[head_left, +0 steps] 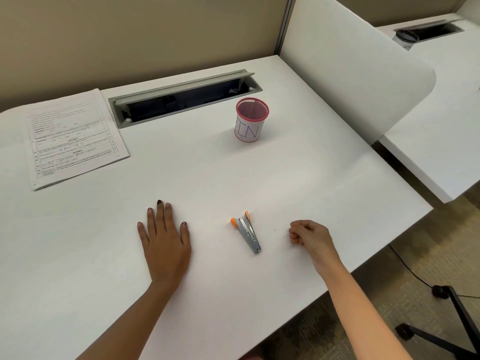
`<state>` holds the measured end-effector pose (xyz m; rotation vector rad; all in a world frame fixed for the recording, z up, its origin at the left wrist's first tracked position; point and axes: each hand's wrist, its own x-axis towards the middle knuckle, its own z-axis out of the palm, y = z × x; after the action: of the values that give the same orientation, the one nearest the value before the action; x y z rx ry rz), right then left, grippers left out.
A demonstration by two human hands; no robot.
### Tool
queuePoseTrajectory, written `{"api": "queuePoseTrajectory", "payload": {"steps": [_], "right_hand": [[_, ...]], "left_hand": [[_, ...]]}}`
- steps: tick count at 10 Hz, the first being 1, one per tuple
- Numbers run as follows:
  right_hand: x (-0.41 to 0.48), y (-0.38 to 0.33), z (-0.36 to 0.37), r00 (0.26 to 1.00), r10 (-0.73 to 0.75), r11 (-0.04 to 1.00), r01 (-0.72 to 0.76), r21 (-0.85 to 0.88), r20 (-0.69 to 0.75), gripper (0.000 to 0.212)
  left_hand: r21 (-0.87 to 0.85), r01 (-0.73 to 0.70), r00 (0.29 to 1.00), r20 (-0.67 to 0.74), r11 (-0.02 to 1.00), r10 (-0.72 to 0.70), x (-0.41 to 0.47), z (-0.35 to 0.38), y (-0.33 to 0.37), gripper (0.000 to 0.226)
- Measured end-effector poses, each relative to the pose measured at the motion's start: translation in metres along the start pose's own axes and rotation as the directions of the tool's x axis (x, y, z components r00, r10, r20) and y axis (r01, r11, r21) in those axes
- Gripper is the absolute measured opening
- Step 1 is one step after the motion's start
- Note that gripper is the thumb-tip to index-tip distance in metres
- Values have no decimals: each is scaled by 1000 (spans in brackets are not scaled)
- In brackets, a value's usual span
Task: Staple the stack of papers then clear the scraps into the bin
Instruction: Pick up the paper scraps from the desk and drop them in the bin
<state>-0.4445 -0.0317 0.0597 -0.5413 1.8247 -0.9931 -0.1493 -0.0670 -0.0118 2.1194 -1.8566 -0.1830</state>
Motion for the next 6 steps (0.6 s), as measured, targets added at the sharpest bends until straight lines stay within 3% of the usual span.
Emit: {"api": "queuePoseTrajectory", "payload": {"steps": [1, 3, 6], "right_hand": [[-4, 2, 12, 986, -164, 930, 142, -340, -36, 4], [-9, 4, 32, 918, -397, 788, 337, -515, -6, 4], [-6, 4, 48, 885, -461, 498, 320, -806, 66, 14]], "left_hand": [[4, 1, 1000, 1, 1000, -1, 0, 0, 0, 60], [-6, -2, 1000, -4, 1000, 2, 0, -1, -1, 60], [-4, -2, 1000, -2, 1000, 2, 0, 0, 0, 60]]}}
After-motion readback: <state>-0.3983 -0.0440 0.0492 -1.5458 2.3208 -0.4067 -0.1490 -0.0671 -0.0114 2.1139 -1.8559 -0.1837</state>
